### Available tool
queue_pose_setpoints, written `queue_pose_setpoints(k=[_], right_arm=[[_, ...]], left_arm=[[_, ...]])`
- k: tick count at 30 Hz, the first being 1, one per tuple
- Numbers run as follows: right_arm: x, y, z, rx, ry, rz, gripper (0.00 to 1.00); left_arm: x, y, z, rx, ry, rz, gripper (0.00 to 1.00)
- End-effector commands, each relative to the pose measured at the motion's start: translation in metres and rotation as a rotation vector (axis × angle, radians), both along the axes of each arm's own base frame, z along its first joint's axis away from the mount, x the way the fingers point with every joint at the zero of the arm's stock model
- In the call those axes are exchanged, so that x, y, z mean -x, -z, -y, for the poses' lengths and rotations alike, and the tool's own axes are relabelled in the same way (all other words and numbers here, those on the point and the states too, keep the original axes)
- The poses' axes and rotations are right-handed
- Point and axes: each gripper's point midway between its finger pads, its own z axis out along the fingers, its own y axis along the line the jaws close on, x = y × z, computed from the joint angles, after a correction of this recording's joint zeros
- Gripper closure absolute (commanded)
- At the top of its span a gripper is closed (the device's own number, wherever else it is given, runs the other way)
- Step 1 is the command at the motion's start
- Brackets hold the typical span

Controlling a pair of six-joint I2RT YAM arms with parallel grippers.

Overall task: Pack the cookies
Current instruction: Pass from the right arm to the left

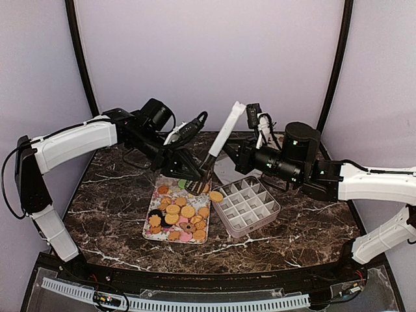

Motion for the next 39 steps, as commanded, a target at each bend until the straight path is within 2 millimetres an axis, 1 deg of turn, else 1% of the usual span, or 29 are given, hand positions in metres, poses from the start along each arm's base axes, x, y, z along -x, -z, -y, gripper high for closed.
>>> queue_pose_setpoints(k=[1,4,7,9,11,12,14,16,18,19,20,21,23,29,32,35,39], right_arm=[[-0.005,-0.038,0.011,-0.131,0.067,0.042,1.00],[-0.004,-0.035,0.008,-0.129,0.065,0.034,1.00],[-0.003,-0.030,0.006,-0.134,0.056,0.025,1.00],[-0.002,-0.026,0.003,-0.135,0.051,0.010,1.00],[-0.001,-0.023,0.002,-0.138,0.039,-0.003,1.00],[0.001,-0.022,0.002,-0.141,0.033,-0.009,0.95],[0.007,-0.021,0.004,-0.154,0.001,-0.010,0.64],[0.019,-0.025,0.005,-0.181,-0.119,-0.022,0.36],[0.029,-0.032,0.014,-0.244,-0.269,-0.045,0.12],[0.034,-0.034,0.019,-0.267,-0.337,-0.056,0.04],[0.037,-0.035,0.023,-0.277,-0.383,-0.063,0.01],[0.035,-0.032,0.026,-0.269,-0.388,-0.073,0.00],[0.033,-0.029,0.025,-0.223,-0.392,-0.073,0.00],[0.035,-0.046,0.009,-0.177,-0.490,-0.047,0.00],[0.034,-0.044,-0.001,-0.129,-0.527,-0.059,0.00],[0.030,-0.041,-0.005,-0.096,-0.534,-0.071,0.00],[0.025,-0.035,-0.005,-0.072,-0.523,-0.086,0.06]], left_arm=[[0.014,0.003,-0.013,-0.013,0.007,0.041,0.81],[0.013,0.008,-0.013,-0.024,-0.001,0.041,0.80],[0.012,0.008,-0.012,-0.022,0.000,0.038,0.81],[0.011,0.006,-0.012,-0.020,-0.002,0.041,0.85],[0.011,0.003,-0.012,-0.012,0.001,0.043,0.92],[0.011,0.001,-0.013,-0.007,0.003,0.040,0.95],[0.012,-0.005,-0.017,0.014,0.010,0.025,1.00],[0.014,-0.011,-0.022,0.034,0.015,0.008,1.00],[0.016,-0.014,-0.024,0.042,0.020,0.007,1.00],[0.017,-0.014,-0.025,0.044,0.021,0.009,1.00],[0.018,-0.015,-0.026,0.047,0.023,0.008,1.00],[0.019,-0.015,-0.026,0.048,0.026,0.007,1.00],[0.019,-0.013,-0.026,0.043,0.026,0.010,1.00],[0.014,-0.004,-0.025,0.010,0.006,0.040,1.00],[0.011,0.000,-0.025,-0.002,-0.001,0.061,1.00],[0.011,0.003,-0.026,-0.014,-0.005,0.077,1.00],[0.010,0.008,-0.027,-0.027,-0.009,0.098,1.00]])
